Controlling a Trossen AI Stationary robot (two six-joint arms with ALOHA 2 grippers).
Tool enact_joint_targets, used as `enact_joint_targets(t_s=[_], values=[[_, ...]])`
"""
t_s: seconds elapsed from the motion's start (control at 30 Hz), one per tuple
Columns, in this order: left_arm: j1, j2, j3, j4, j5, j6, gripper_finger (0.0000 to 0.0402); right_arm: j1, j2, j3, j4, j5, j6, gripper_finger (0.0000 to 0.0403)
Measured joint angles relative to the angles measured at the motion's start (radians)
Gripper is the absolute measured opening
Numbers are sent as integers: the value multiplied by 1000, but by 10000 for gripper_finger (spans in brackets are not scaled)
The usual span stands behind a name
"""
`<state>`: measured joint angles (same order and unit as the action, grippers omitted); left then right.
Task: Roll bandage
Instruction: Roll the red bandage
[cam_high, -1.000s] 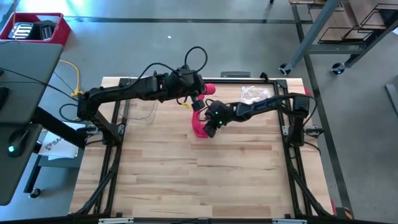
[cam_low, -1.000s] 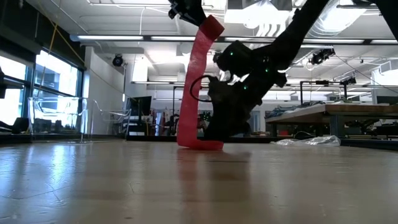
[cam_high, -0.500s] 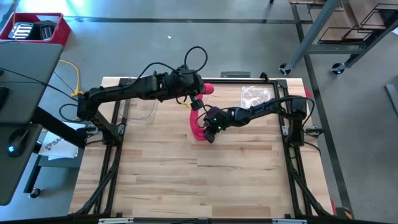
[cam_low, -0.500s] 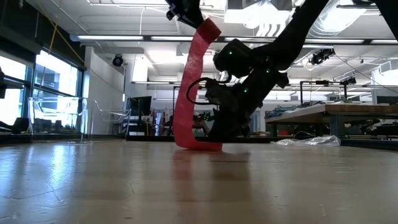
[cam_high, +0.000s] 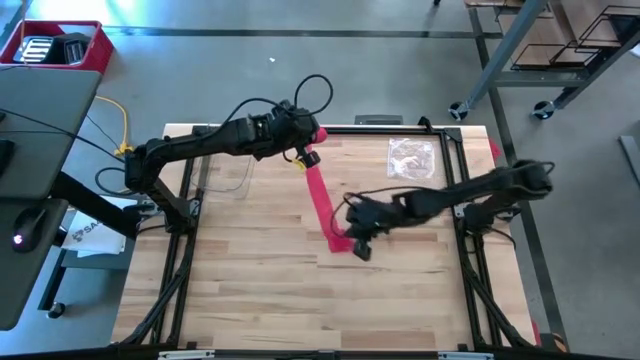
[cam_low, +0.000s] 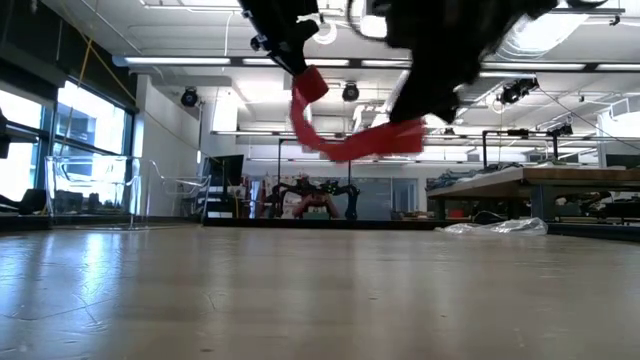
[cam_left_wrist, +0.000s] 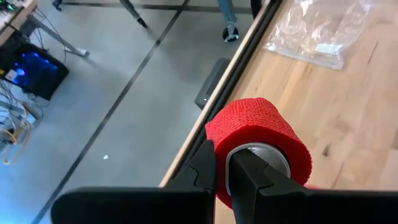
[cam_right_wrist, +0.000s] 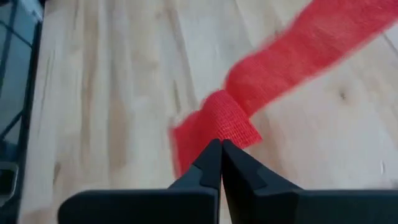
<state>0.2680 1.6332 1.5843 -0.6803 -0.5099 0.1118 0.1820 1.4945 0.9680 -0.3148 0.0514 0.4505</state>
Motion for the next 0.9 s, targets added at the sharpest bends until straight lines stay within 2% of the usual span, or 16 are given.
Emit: enact_joint_targets(t_s=[0.13, 0.33, 0.47, 0.67, 0.9], values=[[-6, 0, -33, 5, 0, -37, 12, 122, -61, 0, -77, 88, 62, 0], [-6, -1, -200, 5, 2, -63, 12, 344, 9, 0, -152, 177, 97, 0], [1, 0, -298, 20, -5, -67, 12, 493, 76, 0, -94, 156, 188, 0], [41, 0, -366, 91, -4, -34, 12, 679, 194, 0, -71, 116, 394, 0], [55, 0, -368, 210, 49, -20, 12, 743, 285, 0, 2, 73, 425, 0]])
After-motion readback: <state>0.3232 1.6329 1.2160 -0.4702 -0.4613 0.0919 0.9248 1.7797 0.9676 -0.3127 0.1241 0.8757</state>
